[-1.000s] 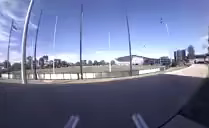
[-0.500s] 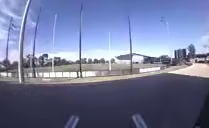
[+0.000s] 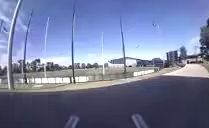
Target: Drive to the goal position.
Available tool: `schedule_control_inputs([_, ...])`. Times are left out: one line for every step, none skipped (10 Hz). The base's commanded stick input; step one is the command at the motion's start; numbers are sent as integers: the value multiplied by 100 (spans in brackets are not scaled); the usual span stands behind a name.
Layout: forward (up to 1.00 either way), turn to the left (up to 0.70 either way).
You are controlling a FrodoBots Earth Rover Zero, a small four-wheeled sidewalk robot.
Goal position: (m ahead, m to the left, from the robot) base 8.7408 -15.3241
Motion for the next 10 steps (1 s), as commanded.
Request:
schedule_control_inputs([70, -35])
schedule_control_inputs([70, -35])
schedule_control_inputs([70, -35])
schedule_control_inputs([70, -35])
schedule_control_inputs([70, -35])
schedule_control_inputs([70, -35])
schedule_control_inputs([70, -35])
schedule_control_inputs([70, -35])
schedule_control_inputs([70, -35])
schedule_control_inputs([70, -35])
